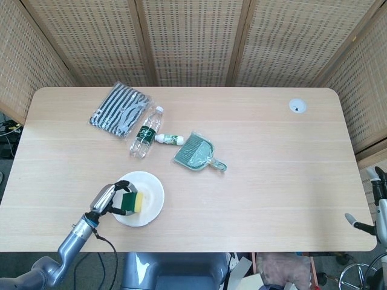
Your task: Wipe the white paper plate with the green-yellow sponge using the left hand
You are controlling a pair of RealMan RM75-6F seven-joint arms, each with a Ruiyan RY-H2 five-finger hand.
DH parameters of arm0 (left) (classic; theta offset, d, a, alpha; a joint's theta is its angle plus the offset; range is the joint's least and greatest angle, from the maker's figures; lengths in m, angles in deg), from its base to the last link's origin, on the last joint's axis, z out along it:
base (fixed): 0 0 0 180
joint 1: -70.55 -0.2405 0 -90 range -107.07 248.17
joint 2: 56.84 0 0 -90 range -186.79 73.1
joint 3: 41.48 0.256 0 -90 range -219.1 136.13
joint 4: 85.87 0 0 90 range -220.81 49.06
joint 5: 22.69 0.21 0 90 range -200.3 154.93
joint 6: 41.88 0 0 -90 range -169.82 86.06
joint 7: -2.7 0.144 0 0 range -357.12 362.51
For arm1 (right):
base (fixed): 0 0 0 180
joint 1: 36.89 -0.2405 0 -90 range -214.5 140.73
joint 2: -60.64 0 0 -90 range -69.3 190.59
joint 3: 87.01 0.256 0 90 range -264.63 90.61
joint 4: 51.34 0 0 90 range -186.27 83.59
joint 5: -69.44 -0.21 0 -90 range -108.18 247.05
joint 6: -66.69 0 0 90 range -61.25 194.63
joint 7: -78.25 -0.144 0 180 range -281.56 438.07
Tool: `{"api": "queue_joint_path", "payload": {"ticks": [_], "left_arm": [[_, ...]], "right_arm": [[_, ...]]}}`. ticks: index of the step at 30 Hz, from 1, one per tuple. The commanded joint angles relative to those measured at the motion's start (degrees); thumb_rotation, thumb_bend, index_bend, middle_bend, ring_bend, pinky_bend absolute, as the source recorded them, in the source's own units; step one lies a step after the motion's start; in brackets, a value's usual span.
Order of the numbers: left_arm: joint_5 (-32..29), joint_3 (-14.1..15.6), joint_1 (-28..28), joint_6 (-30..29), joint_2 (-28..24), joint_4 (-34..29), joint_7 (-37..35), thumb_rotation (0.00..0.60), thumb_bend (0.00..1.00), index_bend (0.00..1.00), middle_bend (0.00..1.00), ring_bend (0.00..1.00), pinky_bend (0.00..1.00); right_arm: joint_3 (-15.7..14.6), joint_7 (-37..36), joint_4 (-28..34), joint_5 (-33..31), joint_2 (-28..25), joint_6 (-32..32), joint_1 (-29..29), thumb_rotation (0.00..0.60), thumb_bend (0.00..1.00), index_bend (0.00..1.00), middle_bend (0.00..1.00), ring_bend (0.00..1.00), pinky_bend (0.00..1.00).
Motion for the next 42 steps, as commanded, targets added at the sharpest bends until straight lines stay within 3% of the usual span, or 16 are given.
{"api": "queue_joint_path", "payload": {"ticks": [1,18,33,42], "left_arm": [[-0.73,-0.78,0.13,0.1,-0.35,-0.33,-0.02,0.6,0.05,0.65,0.49,0.31,0.36],[-2.06,-0.24,-1.39,3.25,6.04,8.34,-2.71,0.6,0.06,0.66,0.5,0.31,0.36],[-1.94,-1.21,-1.78,-0.24,6.12,8.67,-5.2,0.6,0.07,0.66,0.5,0.31,0.36],[0.49,1.55,-3.43,-2.51,6.38,9.8,-3.65,0.6,0.06,0.66,0.5,0.31,0.36]], "right_arm": [[-0.01,0.05,0.02,0.02,0.03,0.06,-0.04,0.6,0.0,0.0,0.0,0.0,0.0],[0.04,-0.31,-0.13,-0.07,-0.09,0.06,-0.01,0.6,0.0,0.0,0.0,0.0,0.0],[-0.02,-0.47,-0.03,0.17,-0.2,-0.14,0.1,0.6,0.0,0.0,0.0,0.0,0.0],[-0.13,-0.39,0.04,0.45,-0.19,-0.24,0.14,0.6,0.0,0.0,0.0,0.0,0.0]]}}
